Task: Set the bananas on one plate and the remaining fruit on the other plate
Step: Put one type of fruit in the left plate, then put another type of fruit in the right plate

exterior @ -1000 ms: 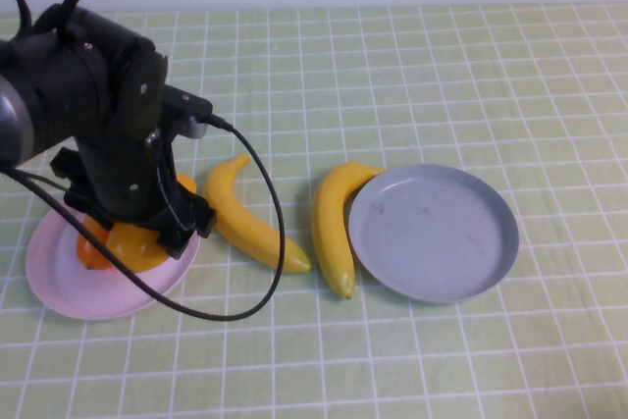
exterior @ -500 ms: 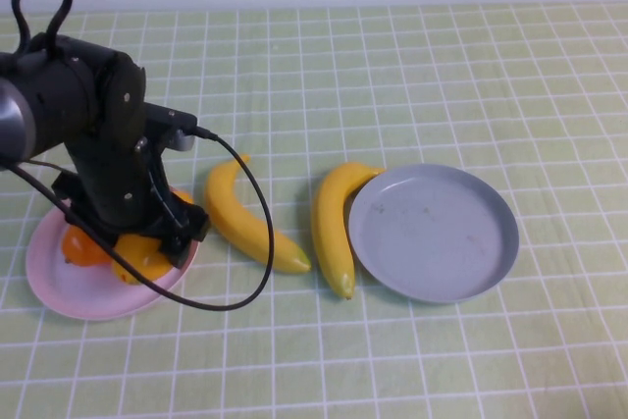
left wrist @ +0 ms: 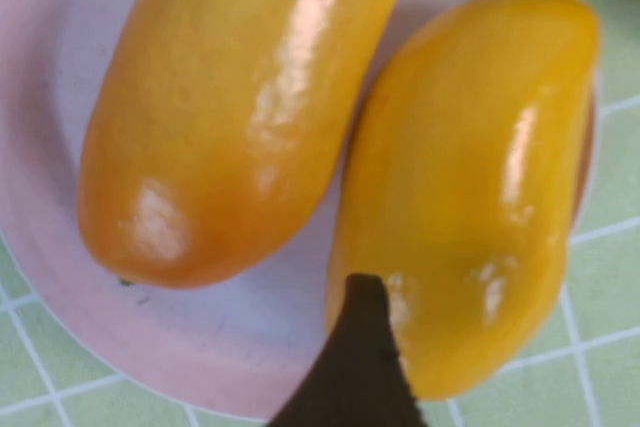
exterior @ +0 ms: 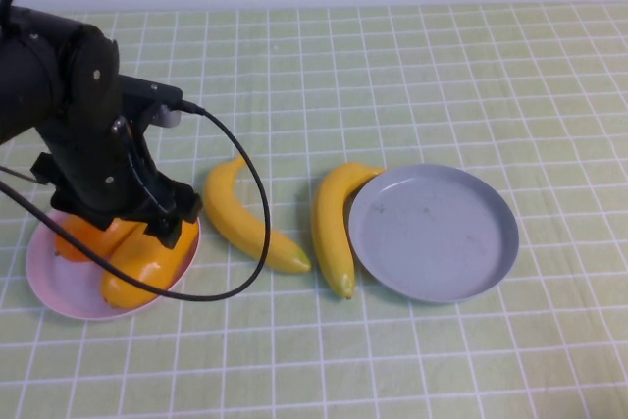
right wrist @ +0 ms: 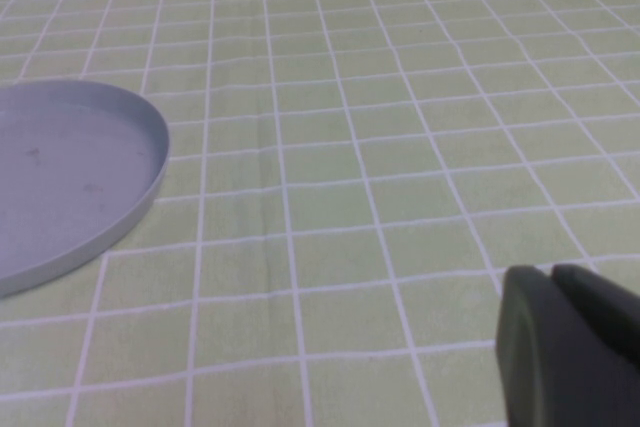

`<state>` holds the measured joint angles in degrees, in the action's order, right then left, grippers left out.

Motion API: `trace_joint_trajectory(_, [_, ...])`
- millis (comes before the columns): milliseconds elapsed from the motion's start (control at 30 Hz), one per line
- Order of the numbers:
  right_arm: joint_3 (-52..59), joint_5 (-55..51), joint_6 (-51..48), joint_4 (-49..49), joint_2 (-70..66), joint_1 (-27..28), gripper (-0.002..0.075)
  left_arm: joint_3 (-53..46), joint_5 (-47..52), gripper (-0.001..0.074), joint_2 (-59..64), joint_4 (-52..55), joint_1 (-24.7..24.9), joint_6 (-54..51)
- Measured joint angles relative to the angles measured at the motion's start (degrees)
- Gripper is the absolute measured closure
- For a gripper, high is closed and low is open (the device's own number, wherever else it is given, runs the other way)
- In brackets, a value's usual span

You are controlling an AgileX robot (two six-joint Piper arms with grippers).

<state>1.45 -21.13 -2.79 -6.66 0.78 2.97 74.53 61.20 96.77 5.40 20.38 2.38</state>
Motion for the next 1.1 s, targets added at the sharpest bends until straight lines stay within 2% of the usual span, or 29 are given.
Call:
trace_joint_trajectory(233, [0.0, 0.0, 0.0, 0.0, 0.0, 0.0, 0.0741, 0.0, -0.41, 0.0351, -3.58, -1.7, 1.44, -2.38])
trace_joint_trajectory(300, [0.0, 0.0, 0.0, 0.0, 0.0, 0.0, 0.0741, -0.1, -0.27, 0.0437, -4.38, -2.09, 2.42, -3.59])
trace_joint_trajectory(400, [0.0, 0.0, 0.0, 0.0, 0.0, 0.0, 0.0741, -0.44, 0.43, 0.0619, -6.29, -2.35, 3.43, -4.45])
trace_joint_trajectory(500, [0.0, 0.0, 0.0, 0.0, 0.0, 0.0, 0.0741, -0.55, -0.43, 0.0703, -10.13, -3.22, 3.67, -4.46])
trace_joint_trajectory(733, [0.0, 0.0, 0.0, 0.0, 0.0, 0.0, 0.0741, -9.32, -10.27, 0.0734, -27.23, -4.88, 3.8, -4.25])
trace_joint_trajectory(1100, [0.0, 0.0, 0.0, 0.0, 0.0, 0.0, 0.0741, -37.08, -23.78, 0.0735, -63.56, -5.0, 3.8, -2.99])
